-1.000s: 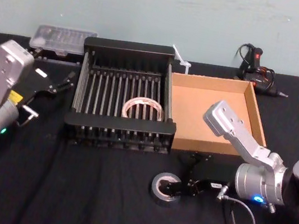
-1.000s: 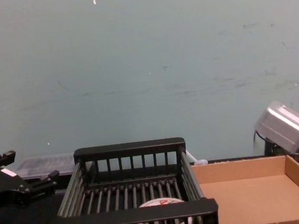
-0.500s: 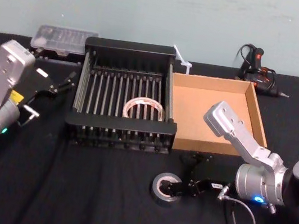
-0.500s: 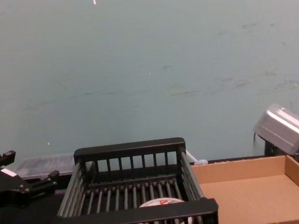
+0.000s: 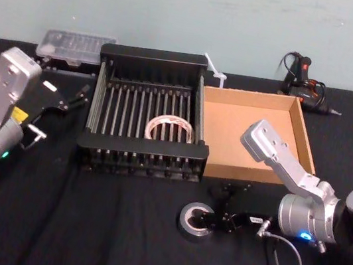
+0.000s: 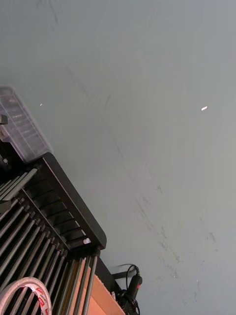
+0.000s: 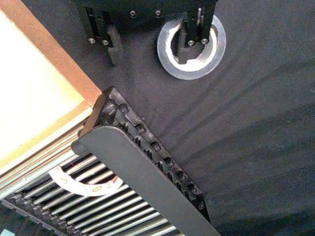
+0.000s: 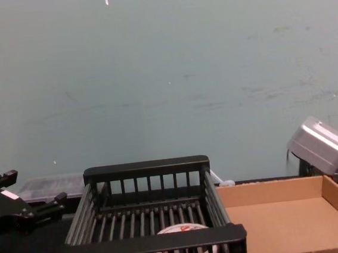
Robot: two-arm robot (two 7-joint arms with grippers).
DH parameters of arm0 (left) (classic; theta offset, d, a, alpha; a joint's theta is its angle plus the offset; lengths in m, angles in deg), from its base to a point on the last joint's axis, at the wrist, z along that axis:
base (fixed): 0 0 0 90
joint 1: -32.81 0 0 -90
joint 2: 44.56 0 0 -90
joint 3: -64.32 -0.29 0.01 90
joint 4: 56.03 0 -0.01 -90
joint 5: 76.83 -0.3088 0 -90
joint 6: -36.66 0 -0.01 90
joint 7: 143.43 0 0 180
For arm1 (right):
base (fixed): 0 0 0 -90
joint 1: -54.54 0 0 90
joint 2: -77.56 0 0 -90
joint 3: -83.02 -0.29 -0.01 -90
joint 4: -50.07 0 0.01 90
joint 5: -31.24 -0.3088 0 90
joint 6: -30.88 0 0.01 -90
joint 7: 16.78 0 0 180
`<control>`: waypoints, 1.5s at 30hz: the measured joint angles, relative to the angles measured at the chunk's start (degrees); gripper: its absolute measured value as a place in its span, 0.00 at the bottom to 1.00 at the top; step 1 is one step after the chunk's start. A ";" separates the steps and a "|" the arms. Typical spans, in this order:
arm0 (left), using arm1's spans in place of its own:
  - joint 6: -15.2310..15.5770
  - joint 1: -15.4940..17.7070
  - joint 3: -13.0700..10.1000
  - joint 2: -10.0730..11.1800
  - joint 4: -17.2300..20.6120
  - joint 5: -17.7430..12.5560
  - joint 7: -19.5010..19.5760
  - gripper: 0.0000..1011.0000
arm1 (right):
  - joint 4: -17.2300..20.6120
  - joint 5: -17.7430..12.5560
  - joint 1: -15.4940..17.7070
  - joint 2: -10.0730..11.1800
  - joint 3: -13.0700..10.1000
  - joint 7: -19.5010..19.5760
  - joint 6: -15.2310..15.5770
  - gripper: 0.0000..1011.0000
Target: Pick up the white tape and place it into the black box , Pick up the silver tape and place it into the brown box.
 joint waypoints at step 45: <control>0.00 0.00 0.00 0.00 0.00 0.00 0.00 0.99 | 3.25 -2.94 1.10 2.22 -6.09 2.86 -0.93 0.17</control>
